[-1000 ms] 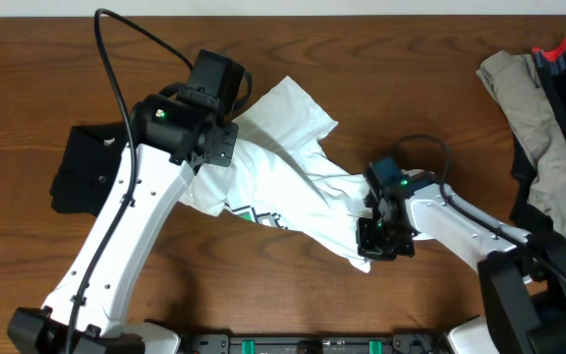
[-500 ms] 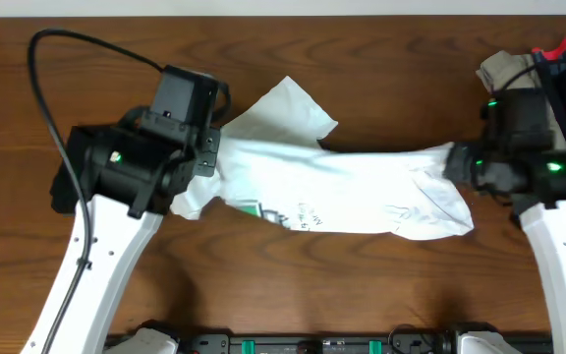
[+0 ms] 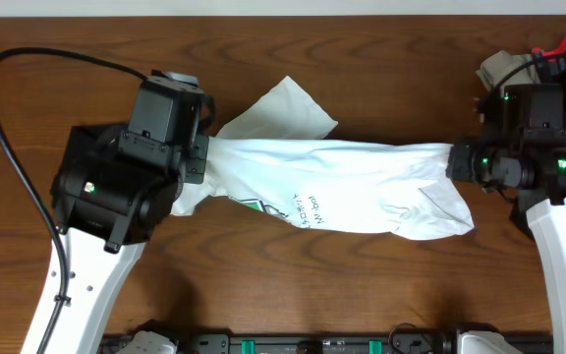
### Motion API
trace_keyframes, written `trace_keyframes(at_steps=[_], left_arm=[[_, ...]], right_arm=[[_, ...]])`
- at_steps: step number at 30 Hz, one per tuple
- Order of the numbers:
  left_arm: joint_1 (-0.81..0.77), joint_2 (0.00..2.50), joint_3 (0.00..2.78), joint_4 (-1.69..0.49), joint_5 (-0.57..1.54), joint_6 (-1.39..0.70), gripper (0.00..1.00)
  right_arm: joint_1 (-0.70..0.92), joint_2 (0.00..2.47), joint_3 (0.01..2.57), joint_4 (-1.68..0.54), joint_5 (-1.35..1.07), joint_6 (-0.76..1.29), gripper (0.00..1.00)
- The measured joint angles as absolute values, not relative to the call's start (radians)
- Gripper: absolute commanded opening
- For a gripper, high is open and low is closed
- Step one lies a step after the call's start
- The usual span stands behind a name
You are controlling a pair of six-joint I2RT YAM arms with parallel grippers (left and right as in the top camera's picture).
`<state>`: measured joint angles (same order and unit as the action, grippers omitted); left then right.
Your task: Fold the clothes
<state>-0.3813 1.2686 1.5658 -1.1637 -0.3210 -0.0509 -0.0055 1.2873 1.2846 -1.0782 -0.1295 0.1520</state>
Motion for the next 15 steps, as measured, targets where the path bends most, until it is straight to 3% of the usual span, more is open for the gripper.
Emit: trace_keyframes(at_steps=[5, 11, 15], left_arm=[[-0.381, 1.263, 1.566, -1.164, -0.321, -0.051, 0.06], [-0.381, 1.262, 1.566, -1.164, -0.321, -0.051, 0.06], [-0.381, 1.262, 1.566, -1.164, -0.321, -0.051, 0.06]], right_arm=[[-0.006, 1.287, 1.285, -1.115, -0.3, 0.008, 0.04], [-0.006, 1.288, 1.285, -1.165, -0.358, -0.047, 0.09], [-0.006, 1.305, 1.286, -1.214, -0.37, -0.062, 0.07]])
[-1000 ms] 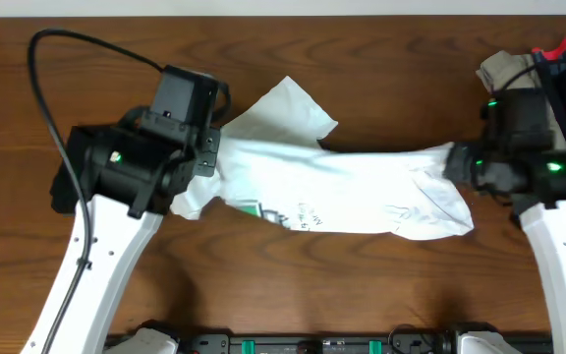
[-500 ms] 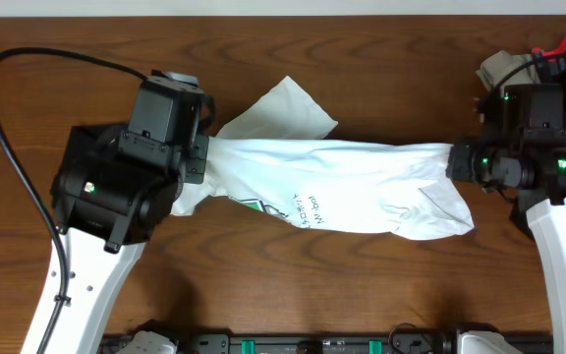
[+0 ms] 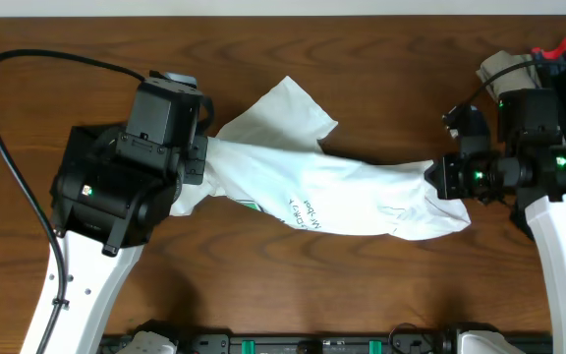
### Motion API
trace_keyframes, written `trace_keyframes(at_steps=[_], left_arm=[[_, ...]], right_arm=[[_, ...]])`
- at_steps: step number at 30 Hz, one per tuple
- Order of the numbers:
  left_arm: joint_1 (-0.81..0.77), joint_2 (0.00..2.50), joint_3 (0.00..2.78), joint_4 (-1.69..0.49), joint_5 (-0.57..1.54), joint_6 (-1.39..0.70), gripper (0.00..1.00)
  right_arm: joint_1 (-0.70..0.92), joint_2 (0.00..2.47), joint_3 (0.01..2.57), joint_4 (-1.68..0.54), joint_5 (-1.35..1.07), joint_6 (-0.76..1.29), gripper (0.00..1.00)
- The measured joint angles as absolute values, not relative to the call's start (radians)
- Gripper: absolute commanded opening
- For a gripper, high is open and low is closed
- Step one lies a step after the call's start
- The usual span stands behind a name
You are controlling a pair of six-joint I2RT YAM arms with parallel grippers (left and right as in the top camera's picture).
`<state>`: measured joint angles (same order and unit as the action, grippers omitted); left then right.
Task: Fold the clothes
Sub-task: 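Release the right gripper and move it inward along the shirt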
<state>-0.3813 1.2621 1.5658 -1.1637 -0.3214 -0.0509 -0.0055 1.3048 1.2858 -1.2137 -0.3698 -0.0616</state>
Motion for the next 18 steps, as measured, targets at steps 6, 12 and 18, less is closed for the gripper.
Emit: trace_keyframes(at_steps=[6, 12, 18], left_arm=[[-0.381, 1.262, 1.566, -1.164, -0.322, -0.051, 0.06], [-0.381, 1.262, 1.566, -1.164, -0.322, -0.051, 0.06], [-0.381, 1.262, 1.566, -1.163, -0.322, -0.051, 0.06]], right_arm=[[-0.006, 1.364, 1.286, -1.235, -0.369, -0.055, 0.04], [-0.004, 1.439, 1.285, -1.267, -0.368, -0.045, 0.19], [0.04, 1.5, 1.222, -1.238, -0.367, -0.034, 0.33]])
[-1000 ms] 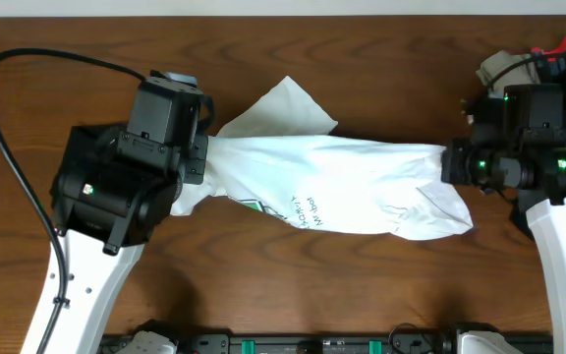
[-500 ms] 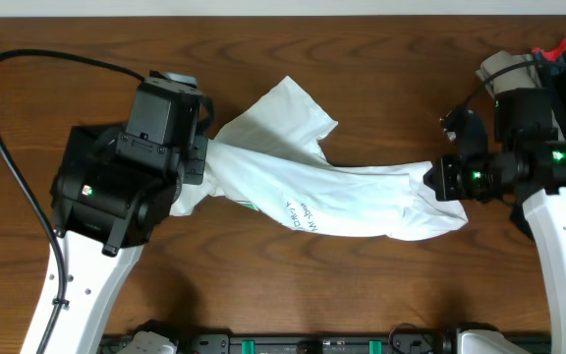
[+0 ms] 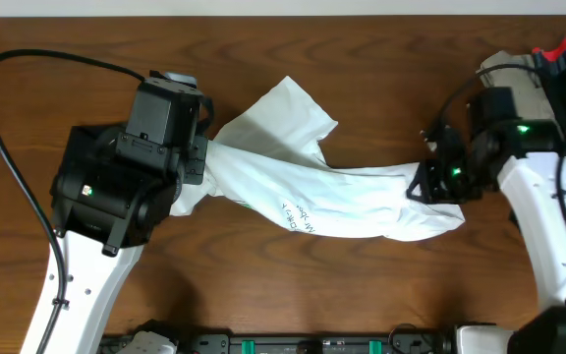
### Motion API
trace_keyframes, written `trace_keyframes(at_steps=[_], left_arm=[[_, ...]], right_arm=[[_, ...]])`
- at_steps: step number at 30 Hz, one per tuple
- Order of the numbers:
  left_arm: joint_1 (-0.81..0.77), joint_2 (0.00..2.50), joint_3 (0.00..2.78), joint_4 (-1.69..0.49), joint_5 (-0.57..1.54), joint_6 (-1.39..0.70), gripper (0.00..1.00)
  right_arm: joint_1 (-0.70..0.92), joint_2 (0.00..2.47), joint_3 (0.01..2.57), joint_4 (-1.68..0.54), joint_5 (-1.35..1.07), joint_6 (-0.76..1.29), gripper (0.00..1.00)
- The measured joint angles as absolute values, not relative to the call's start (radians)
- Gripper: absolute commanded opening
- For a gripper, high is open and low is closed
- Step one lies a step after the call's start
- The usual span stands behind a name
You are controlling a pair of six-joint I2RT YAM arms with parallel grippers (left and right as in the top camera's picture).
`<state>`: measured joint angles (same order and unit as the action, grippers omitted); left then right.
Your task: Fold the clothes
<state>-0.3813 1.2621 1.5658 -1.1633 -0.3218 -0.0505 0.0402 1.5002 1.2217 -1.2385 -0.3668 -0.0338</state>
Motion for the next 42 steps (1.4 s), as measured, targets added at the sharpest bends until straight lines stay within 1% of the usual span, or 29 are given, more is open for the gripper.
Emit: trace_keyframes(at_steps=[3, 7, 17, 23, 37, 41, 42], left_arm=[[-0.381, 1.262, 1.566, -1.163, -0.322, -0.051, 0.06], [-0.381, 1.262, 1.566, -1.163, -0.322, -0.051, 0.06], [-0.381, 1.262, 1.566, -1.161, -0.322, -0.051, 0.06], [-0.381, 1.262, 1.566, -1.16, -0.322, -0.051, 0.06], [-0.381, 1.262, 1.566, -1.159, -0.322, -0.051, 0.06], [-0.381, 1.262, 1.566, -1.159, -0.322, -0.051, 0.06], [-0.381, 1.262, 1.566, -1.159, -0.322, -0.051, 0.06]], right_arm=[[0.086, 1.532, 1.161, -1.192, -0.368, -0.015, 0.37], [0.131, 1.57, 1.053, -1.107, -0.337, 0.05, 0.37], [0.138, 1.6, 0.918, -0.943, -0.273, 0.163, 0.4], [0.138, 1.6, 0.864, -0.866, -0.287, 0.205, 0.38], [0.154, 1.6, 0.839, -0.84, -0.349, 0.287, 0.37], [0.16, 1.6, 0.804, -0.784, -0.353, 0.323, 0.36], [0.16, 1.6, 0.791, -0.764, -0.354, 0.334, 0.34]])
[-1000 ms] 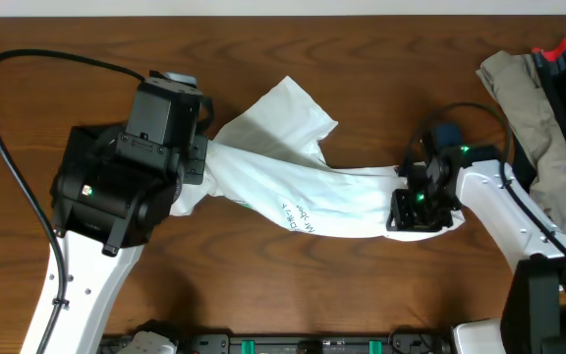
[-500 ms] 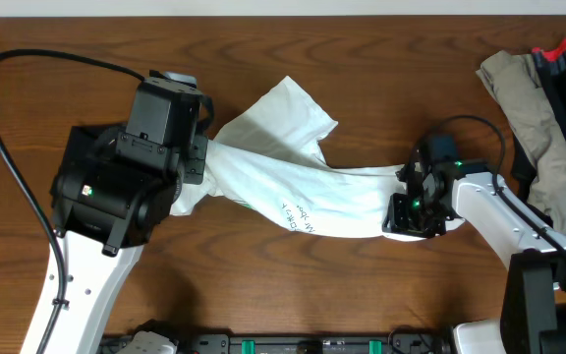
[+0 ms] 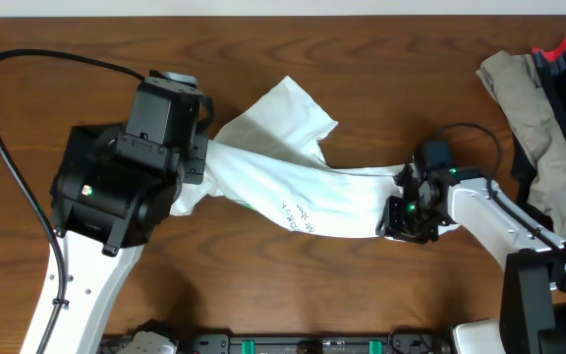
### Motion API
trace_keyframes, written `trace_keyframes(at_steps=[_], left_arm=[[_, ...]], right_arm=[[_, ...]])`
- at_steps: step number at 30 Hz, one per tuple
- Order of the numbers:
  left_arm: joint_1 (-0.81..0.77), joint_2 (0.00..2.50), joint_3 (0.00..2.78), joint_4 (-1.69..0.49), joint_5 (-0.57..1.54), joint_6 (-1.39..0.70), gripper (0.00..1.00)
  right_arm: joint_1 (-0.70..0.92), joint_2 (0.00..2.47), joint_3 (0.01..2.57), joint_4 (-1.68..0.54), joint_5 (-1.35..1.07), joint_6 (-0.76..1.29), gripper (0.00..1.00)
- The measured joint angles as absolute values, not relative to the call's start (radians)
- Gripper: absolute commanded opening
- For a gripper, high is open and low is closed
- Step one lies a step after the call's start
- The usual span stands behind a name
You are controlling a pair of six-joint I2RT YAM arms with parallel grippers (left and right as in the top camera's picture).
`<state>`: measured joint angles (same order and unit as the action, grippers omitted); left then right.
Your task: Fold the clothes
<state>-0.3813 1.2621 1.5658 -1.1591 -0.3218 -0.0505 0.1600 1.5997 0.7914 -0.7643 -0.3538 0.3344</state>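
Observation:
A white T-shirt (image 3: pixel 303 187) with green print lies bunched lengthwise across the brown table (image 3: pixel 362 69), one sleeve sticking up toward the far side. My left gripper (image 3: pixel 204 157) is at the shirt's left end, its fingers hidden under the black arm, apparently holding the cloth. At the shirt's right end sits my right gripper (image 3: pixel 401 211), low on the table with the fabric gathered against it; its fingers are hidden by the wrist and cloth.
A pile of other clothes (image 3: pixel 538 108), beige, dark and red, lies at the far right edge. A black cable (image 3: pixel 28 59) loops over the left of the table. Equipment lines the near edge.
My right gripper has moved left and toward the near edge with the shirt's right end, shortening the shirt. The right arm now lies lower, uncovering the clothes pile. The left arm is unchanged.
At first the shirt was stretched between both grippers, the right one near the right edge. The right gripper was then further left each time, with the shirt's right end against it, and the cloth slackened and bunched. The left gripper stayed in place throughout.

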Motion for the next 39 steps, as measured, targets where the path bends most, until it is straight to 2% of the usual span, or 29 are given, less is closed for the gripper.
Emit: trace_keyframes(at_steps=[3, 12, 26, 39], left_arm=[[-0.381, 1.262, 1.566, -1.159, -0.322, -0.051, 0.06], [-0.381, 1.262, 1.566, -1.159, -0.322, -0.051, 0.06], [-0.381, 1.262, 1.566, -1.16, -0.322, -0.051, 0.06], [-0.381, 1.262, 1.566, -1.162, -0.323, -0.05, 0.06]], right_arm=[[0.16, 1.6, 0.764, -0.725, -0.357, 0.36, 0.28], [0.16, 1.6, 0.754, -0.691, -0.364, 0.387, 0.26], [0.142, 1.572, 0.759, -0.68, -0.387, 0.402, 0.02], [0.086, 1.553, 0.766, -0.517, -0.581, 0.378, 0.01]])
